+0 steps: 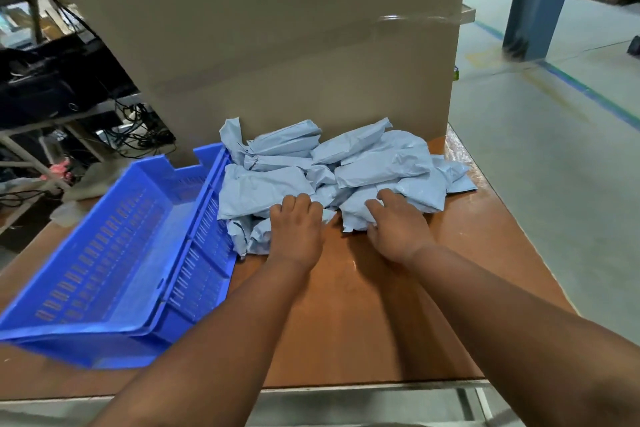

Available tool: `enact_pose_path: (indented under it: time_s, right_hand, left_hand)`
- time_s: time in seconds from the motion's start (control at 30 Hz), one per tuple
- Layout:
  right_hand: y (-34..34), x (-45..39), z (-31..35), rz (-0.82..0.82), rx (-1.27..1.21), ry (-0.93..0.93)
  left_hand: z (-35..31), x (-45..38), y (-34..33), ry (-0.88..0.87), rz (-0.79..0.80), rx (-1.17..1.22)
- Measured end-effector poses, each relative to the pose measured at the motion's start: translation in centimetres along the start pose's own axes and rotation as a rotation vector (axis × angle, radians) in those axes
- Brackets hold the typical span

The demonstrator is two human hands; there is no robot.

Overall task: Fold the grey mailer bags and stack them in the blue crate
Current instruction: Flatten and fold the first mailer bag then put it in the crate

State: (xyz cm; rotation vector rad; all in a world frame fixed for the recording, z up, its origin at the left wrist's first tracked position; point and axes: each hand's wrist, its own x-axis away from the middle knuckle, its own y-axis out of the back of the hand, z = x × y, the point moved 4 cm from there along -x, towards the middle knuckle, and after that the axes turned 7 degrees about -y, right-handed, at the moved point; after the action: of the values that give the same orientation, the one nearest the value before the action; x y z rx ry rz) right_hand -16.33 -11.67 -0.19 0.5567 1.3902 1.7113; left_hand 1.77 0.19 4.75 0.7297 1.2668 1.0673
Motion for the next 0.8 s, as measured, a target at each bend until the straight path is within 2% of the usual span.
enact_pose_path:
  time_s: [0.1,0.27,0.37,0.47,0.53,0.6,0.67,0.73,0.8]
  right_hand:
    - [1.2,2.2,1.5,-0.045,-0.093,0.092]
    - [0.6,7.6,3.7,0.139,-0.343,0.350]
    - [-0.7,10.8,4.0,0.203,-0.374,0.448]
    - [-1.9,12.8,2.5,0.218,-0.383,0.394]
    - [-2.5,13.4,1.2,0.248,-0.377,0.380]
    - [-3.0,13.4,0.0,0.309,-0.365,0.370]
    - [-3.1,13.1,-0.9,0.366,-0.349,0.338]
    - [-2.7,12.7,-1.6,0.376,-0.321,0.293]
    - [-1.5,12.4,-2.0,0.349,-0.328,0.213]
  left_hand:
    - [-0.2,2.0,2.1,-0.083,-0.102,0.212]
    - [-3.4,9.1,3.1,-0.125,-0.030,0.456]
    - [-5.6,13.4,2.6,-0.126,-0.026,0.644]
    - [-5.5,16.0,2.4,-0.141,-0.059,0.573]
    - [-4.1,16.3,1.4,-0.145,-0.026,0.476]
    - [-2.4,15.4,-0.1,-0.125,0.048,0.435]
    - [-1.6,14.1,-1.4,-0.182,0.129,0.437]
    - [-1.9,13.6,-2.9,-0.255,0.217,0.395]
    - [-2.7,13.7,-4.0,-0.251,0.305,0.336]
